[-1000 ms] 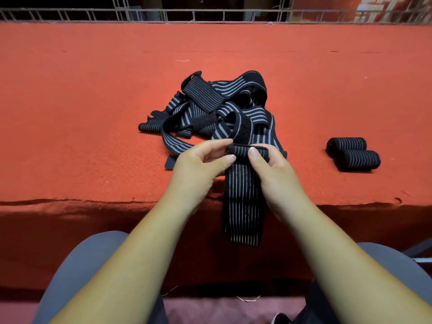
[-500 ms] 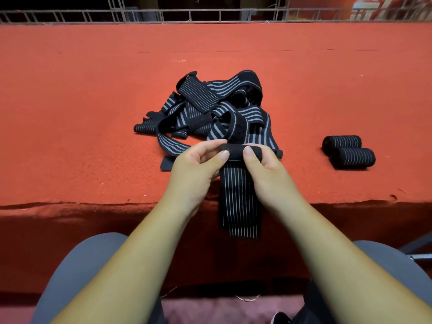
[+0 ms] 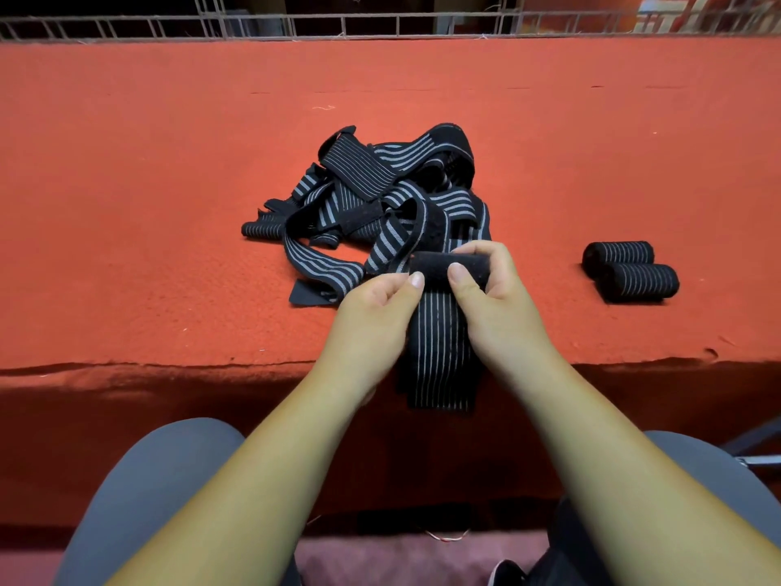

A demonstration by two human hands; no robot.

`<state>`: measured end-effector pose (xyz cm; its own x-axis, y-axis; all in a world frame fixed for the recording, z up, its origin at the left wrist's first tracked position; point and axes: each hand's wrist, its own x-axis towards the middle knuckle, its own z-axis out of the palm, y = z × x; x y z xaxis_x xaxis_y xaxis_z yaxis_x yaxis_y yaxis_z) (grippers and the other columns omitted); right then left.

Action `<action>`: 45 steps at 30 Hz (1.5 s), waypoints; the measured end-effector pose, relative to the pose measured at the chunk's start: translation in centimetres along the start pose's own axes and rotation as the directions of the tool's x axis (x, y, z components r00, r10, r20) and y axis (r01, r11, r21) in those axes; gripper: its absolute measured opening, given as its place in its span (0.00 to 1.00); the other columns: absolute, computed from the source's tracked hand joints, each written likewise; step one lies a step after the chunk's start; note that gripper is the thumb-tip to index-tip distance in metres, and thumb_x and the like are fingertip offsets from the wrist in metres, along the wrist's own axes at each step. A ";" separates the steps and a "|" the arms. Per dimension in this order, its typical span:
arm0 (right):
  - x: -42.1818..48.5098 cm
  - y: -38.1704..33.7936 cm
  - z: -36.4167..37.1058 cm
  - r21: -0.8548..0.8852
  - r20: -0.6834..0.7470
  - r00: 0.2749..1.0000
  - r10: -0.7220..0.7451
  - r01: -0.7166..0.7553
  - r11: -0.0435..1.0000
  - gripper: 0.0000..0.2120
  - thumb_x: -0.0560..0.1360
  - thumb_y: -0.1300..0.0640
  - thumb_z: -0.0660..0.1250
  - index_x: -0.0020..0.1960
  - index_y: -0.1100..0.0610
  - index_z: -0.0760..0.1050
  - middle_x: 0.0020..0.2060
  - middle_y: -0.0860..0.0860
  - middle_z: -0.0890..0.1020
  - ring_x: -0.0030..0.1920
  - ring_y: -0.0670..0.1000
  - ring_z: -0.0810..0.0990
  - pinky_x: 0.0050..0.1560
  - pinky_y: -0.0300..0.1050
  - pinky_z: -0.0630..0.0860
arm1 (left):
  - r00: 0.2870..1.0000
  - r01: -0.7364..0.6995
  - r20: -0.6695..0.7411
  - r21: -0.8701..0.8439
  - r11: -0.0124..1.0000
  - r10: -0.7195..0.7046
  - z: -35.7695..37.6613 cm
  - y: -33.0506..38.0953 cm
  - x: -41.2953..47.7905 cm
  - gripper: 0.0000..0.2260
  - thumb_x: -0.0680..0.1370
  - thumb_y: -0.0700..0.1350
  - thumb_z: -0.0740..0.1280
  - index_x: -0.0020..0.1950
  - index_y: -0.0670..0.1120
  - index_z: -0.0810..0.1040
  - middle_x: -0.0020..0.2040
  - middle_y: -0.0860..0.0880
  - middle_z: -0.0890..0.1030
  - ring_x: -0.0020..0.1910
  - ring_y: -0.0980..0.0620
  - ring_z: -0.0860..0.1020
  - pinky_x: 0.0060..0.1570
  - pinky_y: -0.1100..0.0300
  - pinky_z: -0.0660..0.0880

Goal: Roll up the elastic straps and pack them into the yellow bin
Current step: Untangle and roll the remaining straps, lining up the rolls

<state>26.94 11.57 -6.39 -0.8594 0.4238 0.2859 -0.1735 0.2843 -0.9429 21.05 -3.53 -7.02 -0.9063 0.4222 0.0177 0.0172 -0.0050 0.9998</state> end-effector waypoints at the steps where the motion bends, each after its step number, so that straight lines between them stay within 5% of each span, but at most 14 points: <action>1: 0.0 0.1 0.0 -0.006 0.003 1.000 -0.002 0.002 1.000 0.08 0.86 0.55 0.67 0.61 0.43 0.74 0.52 0.41 0.83 0.52 0.41 0.82 0.57 0.46 0.77 | 1.000 0.023 0.021 -0.018 1.000 -0.023 0.2 0.0 -0.1 0.16 0.84 0.57 0.67 0.62 0.48 0.86 0.49 0.49 0.90 0.52 0.49 0.88 0.58 0.37 0.83; 4: 0.1 0.0 -0.1 0.014 0.027 1.000 0.003 -0.004 1.000 0.10 0.86 0.58 0.67 0.61 0.43 0.75 0.51 0.43 0.84 0.51 0.43 0.82 0.58 0.48 0.79 | 0.995 0.051 0.089 -0.081 0.995 -0.043 0.2 0.1 -0.2 0.15 0.86 0.53 0.66 0.65 0.47 0.85 0.58 0.42 0.89 0.62 0.36 0.85 0.66 0.30 0.78; 7: 0.2 0.0 -0.1 0.046 0.034 0.999 0.006 -0.007 0.999 0.10 0.82 0.54 0.68 0.61 0.42 0.75 0.53 0.44 0.84 0.54 0.46 0.84 0.63 0.55 0.81 | 0.981 0.004 0.195 -0.141 0.990 0.024 -0.1 0.0 -0.3 0.13 0.87 0.39 0.67 0.71 0.43 0.81 0.63 0.41 0.87 0.66 0.40 0.84 0.71 0.42 0.77; 9: 0.1 -0.1 0.0 0.059 0.013 1.000 -0.002 0.001 0.998 0.11 0.81 0.53 0.67 0.61 0.42 0.75 0.55 0.46 0.84 0.57 0.48 0.84 0.65 0.58 0.80 | 0.964 0.003 0.264 -0.151 0.989 0.038 0.0 0.0 -0.5 0.18 0.85 0.34 0.68 0.74 0.43 0.78 0.66 0.40 0.86 0.68 0.41 0.83 0.73 0.42 0.76; 16: -0.1 -0.1 0.3 0.078 -0.139 0.989 -0.054 0.065 0.995 0.12 0.79 0.55 0.67 0.60 0.42 0.75 0.56 0.50 0.84 0.58 0.53 0.84 0.65 0.64 0.79 | 0.958 0.037 0.285 -0.184 0.982 0.017 1.6 -0.1 -0.8 0.23 0.75 0.32 0.64 0.71 0.43 0.77 0.65 0.34 0.83 0.61 0.42 0.82 0.71 0.34 0.74; 22: 0.0 -0.1 0.2 0.070 -0.123 0.990 -0.070 0.079 0.994 0.12 0.79 0.55 0.67 0.60 0.43 0.75 0.57 0.49 0.84 0.59 0.52 0.84 0.66 0.62 0.79 | 0.947 0.004 0.318 -0.178 0.984 0.053 0.9 -0.1 -0.6 0.25 0.81 0.25 0.64 0.76 0.42 0.74 0.69 0.37 0.83 0.70 0.39 0.81 0.73 0.43 0.76; 25: 0.5 -0.1 -0.5 0.131 -0.054 0.998 -0.045 0.052 0.990 0.12 0.81 0.60 0.69 0.61 0.48 0.76 0.53 0.48 0.85 0.53 0.47 0.84 0.59 0.51 0.81 | 0.945 -0.006 0.321 -0.169 0.986 0.061 0.1 0.4 -0.3 0.28 0.80 0.23 0.63 0.77 0.43 0.74 0.69 0.38 0.83 0.68 0.43 0.82 0.70 0.47 0.77; 28: 0.8 -0.2 -1.2 0.132 0.037 0.999 -0.034 0.029 0.991 0.14 0.82 0.66 0.68 0.60 0.49 0.77 0.51 0.47 0.85 0.51 0.44 0.83 0.55 0.47 0.81 | 0.940 0.019 0.337 -0.189 0.982 0.046 -1.1 1.0 0.1 0.30 0.79 0.24 0.64 0.77 0.46 0.76 0.68 0.38 0.84 0.69 0.39 0.82 0.71 0.45 0.77; 32: 0.7 -0.3 -1.6 -0.065 0.102 0.978 -0.179 0.186 0.980 0.15 0.79 0.63 0.70 0.58 0.45 0.79 0.59 0.44 0.85 0.64 0.46 0.82 0.70 0.54 0.77 | 0.936 0.027 0.349 -0.186 0.982 0.040 -2.0 1.3 0.1 0.28 0.79 0.23 0.63 0.75 0.44 0.77 0.66 0.37 0.85 0.64 0.43 0.84 0.67 0.51 0.79; 35: 0.4 -0.4 -1.3 -0.107 0.156 0.963 -0.222 0.239 0.965 0.18 0.78 0.70 0.70 0.57 0.48 0.80 0.63 0.43 0.85 0.68 0.46 0.81 0.70 0.55 0.77 | 0.952 0.012 0.304 -0.193 0.981 0.048 -2.0 1.2 0.2 0.26 0.79 0.23 0.63 0.72 0.44 0.79 0.63 0.34 0.85 0.59 0.44 0.84 0.63 0.52 0.79; 39: 0.3 -0.1 -0.7 -0.232 0.182 0.938 -0.294 0.332 0.914 0.18 0.77 0.69 0.72 0.58 0.48 0.85 0.66 0.39 0.84 0.72 0.45 0.79 0.74 0.56 0.74 | 0.986 -0.001 0.162 -0.206 0.979 0.035 -1.7 1.0 0.3 0.16 0.78 0.37 0.69 0.66 0.45 0.84 0.57 0.41 0.88 0.58 0.46 0.86 0.61 0.51 0.80; 45: 0.1 -0.5 -0.6 -0.145 0.196 0.965 -0.174 0.204 0.968 0.23 0.79 0.59 0.67 0.73 0.49 0.79 0.70 0.40 0.82 0.73 0.41 0.77 0.78 0.48 0.72 | 0.997 0.009 0.078 -0.191 0.982 0.006 -1.5 0.5 0.4 0.09 0.87 0.43 0.67 0.64 0.45 0.84 0.57 0.44 0.89 0.57 0.47 0.87 0.61 0.48 0.80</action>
<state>27.24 11.93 -5.76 -0.8935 0.1916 0.4062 -0.2730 0.4865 -0.8299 20.09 -4.78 -6.52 -0.8707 0.4913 0.0233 -0.0720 -0.1742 0.9821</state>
